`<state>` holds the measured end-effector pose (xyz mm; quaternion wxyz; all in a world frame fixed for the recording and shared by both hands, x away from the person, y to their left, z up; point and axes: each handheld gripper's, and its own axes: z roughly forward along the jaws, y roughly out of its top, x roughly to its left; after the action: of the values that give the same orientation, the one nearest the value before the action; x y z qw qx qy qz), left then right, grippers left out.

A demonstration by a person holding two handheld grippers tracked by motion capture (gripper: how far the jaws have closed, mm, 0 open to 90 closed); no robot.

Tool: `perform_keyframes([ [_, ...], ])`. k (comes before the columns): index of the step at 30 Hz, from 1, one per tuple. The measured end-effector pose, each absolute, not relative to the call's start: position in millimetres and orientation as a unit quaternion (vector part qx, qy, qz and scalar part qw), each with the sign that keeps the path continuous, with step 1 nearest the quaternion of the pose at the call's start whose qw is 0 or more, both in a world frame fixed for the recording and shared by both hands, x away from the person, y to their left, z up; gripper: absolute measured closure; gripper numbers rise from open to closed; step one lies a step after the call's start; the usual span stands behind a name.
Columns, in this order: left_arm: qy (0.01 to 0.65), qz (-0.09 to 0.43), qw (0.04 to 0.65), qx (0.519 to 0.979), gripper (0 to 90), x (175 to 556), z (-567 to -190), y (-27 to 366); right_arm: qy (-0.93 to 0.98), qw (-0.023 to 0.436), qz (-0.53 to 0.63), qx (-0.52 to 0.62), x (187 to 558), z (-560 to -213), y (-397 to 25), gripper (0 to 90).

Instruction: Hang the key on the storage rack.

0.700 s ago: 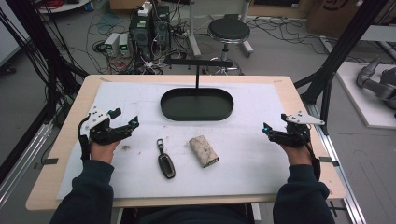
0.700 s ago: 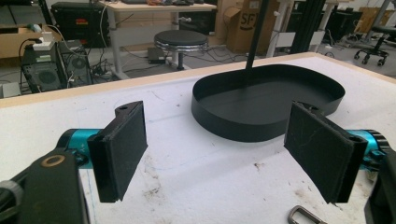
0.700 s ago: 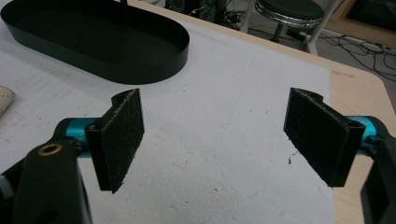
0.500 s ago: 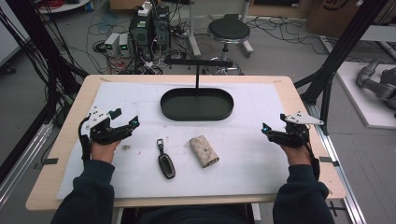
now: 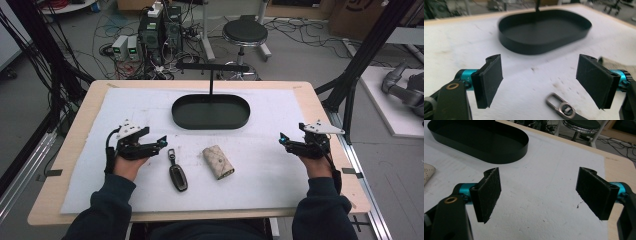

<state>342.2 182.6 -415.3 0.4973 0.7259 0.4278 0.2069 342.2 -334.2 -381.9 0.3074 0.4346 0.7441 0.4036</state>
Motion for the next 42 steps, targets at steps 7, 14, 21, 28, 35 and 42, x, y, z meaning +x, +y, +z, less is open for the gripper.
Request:
perform_keyframes([
  [7,0.438,0.173,0.443,0.763,31.7,340,-429,168,0.747,0.312,0.4,0.43,341,-382,-331,20.7],
  [14,0.448,0.143,0.394,0.789,40.5,338,-441,150,0.748,0.313,0.397,0.43,341,-382,-330,20.7],
  [21,0.445,0.173,0.36,0.801,55.9,335,-443,138,0.75,0.313,0.392,0.431,342,-383,-330,20.7],
  [28,0.447,0.161,0.351,0.807,67.7,348,-439,141,0.752,0.313,0.391,0.429,342,-383,-329,20.8],
  [35,0.469,0.153,0.359,0.792,69.3,369,-439,150,0.75,0.312,0.393,0.431,342,-383,-329,20.8],
  [42,0.49,0.169,0.392,0.76,69.2,383,-439,149,0.755,0.308,0.392,0.426,344,-384,-327,20.8],
])
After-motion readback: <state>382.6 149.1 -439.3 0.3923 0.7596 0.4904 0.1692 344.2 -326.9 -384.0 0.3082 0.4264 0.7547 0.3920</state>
